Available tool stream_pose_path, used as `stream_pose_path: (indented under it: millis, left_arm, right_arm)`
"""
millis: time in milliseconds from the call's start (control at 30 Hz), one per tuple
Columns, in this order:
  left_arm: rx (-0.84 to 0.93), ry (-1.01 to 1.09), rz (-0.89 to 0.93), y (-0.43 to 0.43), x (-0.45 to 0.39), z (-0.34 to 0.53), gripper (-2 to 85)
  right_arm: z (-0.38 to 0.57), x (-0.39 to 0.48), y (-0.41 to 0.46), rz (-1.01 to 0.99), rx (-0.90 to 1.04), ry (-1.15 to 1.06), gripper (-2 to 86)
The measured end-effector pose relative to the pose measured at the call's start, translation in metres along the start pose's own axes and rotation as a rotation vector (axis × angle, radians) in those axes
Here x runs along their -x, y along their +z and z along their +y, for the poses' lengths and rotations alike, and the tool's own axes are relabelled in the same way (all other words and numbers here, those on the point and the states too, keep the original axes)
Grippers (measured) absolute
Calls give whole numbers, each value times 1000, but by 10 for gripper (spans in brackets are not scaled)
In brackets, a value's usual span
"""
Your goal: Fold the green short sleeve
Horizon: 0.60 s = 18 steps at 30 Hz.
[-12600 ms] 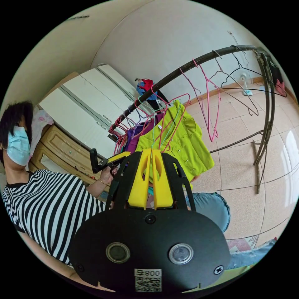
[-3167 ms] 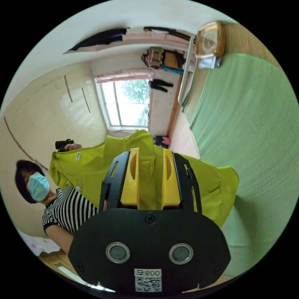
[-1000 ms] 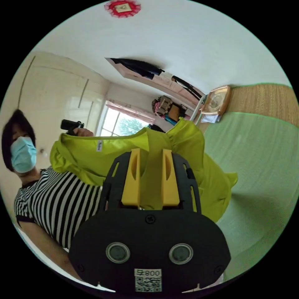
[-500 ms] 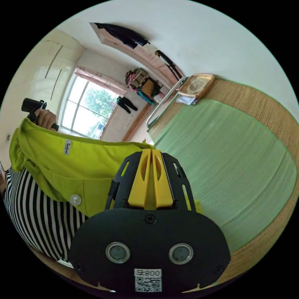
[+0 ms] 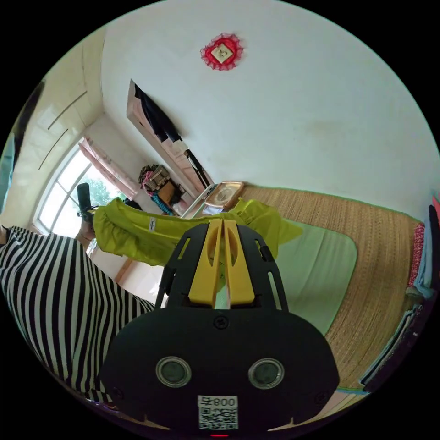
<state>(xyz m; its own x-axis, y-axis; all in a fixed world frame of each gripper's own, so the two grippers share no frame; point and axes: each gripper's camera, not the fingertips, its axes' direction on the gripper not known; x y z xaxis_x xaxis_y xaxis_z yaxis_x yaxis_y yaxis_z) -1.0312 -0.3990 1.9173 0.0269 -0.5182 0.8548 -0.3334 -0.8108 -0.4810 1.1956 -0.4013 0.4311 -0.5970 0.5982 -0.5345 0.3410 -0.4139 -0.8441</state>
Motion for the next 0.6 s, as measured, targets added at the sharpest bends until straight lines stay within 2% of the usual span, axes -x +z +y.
stream_pose_path:
  millis: [200, 600]
  left_arm:
    - [-75, 70, 36, -25, 6, 11, 24]
    - [-310, 359, 67, -103, -1, 18, 22]
  right_arm:
    - [9, 54, -58, 93, -120, -97, 2]
    - [3, 157, -135, 190, -348, -290, 2]
